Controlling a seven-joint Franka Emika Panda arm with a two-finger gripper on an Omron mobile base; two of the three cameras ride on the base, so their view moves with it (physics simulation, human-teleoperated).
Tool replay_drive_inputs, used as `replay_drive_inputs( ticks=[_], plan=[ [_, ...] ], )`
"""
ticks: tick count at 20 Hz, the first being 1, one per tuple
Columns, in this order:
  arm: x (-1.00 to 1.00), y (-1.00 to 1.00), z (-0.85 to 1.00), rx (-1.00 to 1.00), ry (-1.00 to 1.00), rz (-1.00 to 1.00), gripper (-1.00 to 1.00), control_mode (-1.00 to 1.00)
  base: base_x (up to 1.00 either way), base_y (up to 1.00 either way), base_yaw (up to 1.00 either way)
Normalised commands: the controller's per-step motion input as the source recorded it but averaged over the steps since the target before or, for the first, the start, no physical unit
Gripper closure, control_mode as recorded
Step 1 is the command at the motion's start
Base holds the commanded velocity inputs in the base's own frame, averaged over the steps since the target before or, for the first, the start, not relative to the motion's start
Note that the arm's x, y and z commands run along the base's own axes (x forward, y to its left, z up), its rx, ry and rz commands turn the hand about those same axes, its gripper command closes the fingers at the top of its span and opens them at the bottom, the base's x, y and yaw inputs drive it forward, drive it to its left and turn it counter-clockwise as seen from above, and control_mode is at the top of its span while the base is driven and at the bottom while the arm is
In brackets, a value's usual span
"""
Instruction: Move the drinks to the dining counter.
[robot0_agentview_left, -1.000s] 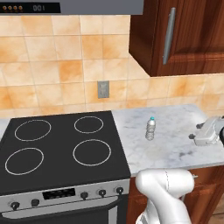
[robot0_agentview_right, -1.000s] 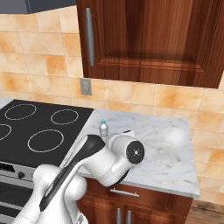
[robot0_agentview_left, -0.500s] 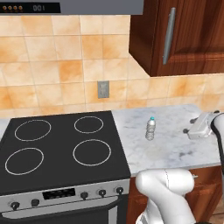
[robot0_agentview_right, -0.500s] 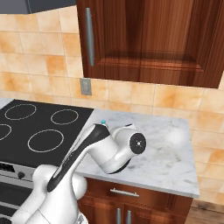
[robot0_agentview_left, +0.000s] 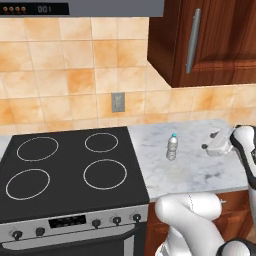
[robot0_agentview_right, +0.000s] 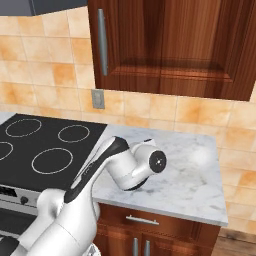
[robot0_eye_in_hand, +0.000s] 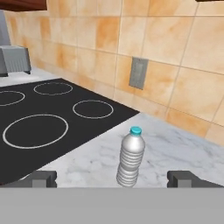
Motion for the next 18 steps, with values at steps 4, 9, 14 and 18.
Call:
replay_drive_inputs(
  ticks=[4,9,14,18],
  plan=[
    [0.26,0.00,-0.04,0.00,0.00,0.00,-1.00,-1.00,0.00,0.00,0.00],
    [0.24,0.00,-0.04,0.00,0.00,0.00,-1.00,-1.00,0.00,0.00,0.00],
    [0.21,0.00,-0.20,0.00,0.00,0.00,-1.00,-1.00,0.00,0.00,0.00],
    [0.18,0.00,-0.29,0.00,0.00,0.00,-1.00,-1.00,0.00,0.00,0.00]
  ],
)
